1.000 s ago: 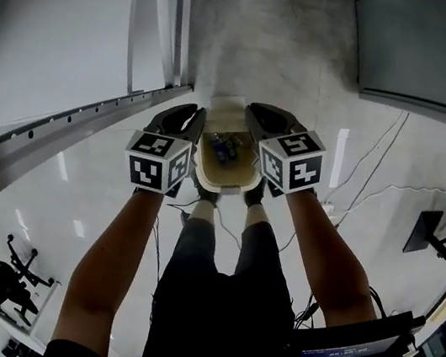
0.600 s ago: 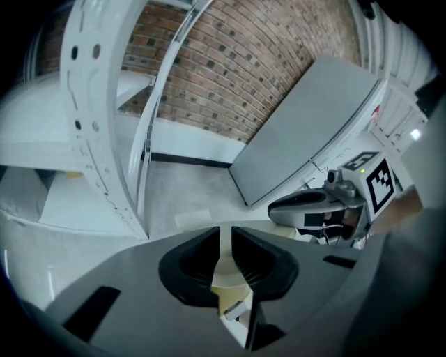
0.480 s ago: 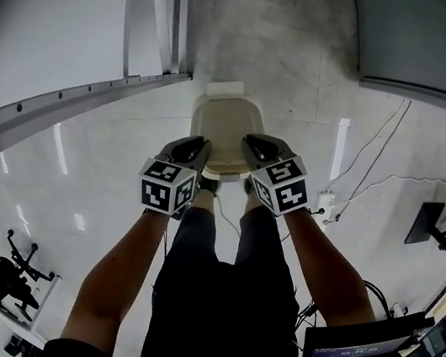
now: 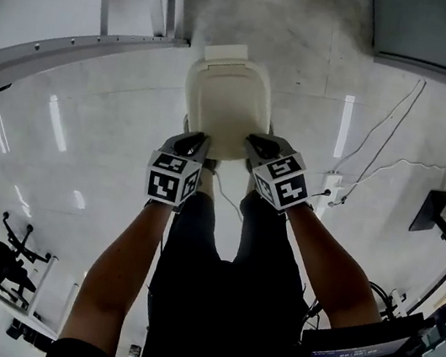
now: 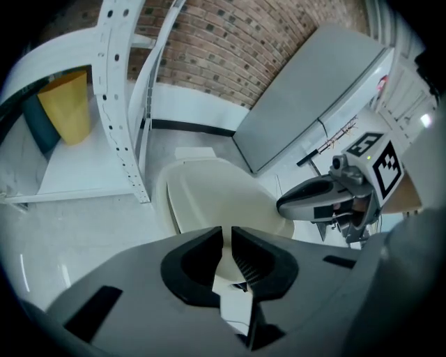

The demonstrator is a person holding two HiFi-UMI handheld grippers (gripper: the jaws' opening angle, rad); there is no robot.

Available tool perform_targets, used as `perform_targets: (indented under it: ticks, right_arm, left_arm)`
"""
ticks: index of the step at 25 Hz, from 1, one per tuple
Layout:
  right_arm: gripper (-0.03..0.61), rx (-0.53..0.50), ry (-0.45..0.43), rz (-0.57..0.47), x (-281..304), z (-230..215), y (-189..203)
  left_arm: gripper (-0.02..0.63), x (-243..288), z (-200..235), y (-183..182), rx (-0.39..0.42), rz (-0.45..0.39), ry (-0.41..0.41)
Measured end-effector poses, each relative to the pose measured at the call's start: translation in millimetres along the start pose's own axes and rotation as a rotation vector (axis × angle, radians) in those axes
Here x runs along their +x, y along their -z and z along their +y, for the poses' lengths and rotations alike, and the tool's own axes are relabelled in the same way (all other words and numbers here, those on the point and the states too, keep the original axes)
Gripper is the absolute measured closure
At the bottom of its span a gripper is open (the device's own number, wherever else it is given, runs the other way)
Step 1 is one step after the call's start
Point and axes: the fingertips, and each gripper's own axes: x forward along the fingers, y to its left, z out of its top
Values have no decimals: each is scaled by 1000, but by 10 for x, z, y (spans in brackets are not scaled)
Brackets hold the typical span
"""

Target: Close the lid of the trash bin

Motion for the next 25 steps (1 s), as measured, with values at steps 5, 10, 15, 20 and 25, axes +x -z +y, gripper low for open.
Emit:
perform_targets:
  ticks: [5, 10, 15, 20, 25]
  right_arm:
    - [568, 0, -15, 65, 206, -80, 362]
    - [569, 22, -8, 107, 354, -134, 625]
    - [569, 46, 9, 123, 448, -167, 730]
    - [569, 34, 49, 143, 506, -231, 752]
    - [569, 78, 35, 153, 491, -237, 746]
  left_arm:
    - [578, 264, 95, 222, -2, 35, -16]
    - [580, 418, 214, 349, -13, 53, -16]
    - [580, 522, 246, 404, 18, 71, -18]
    - [580, 564, 266, 431, 50, 95, -12]
    - [580, 500, 246, 425, 6, 111, 35]
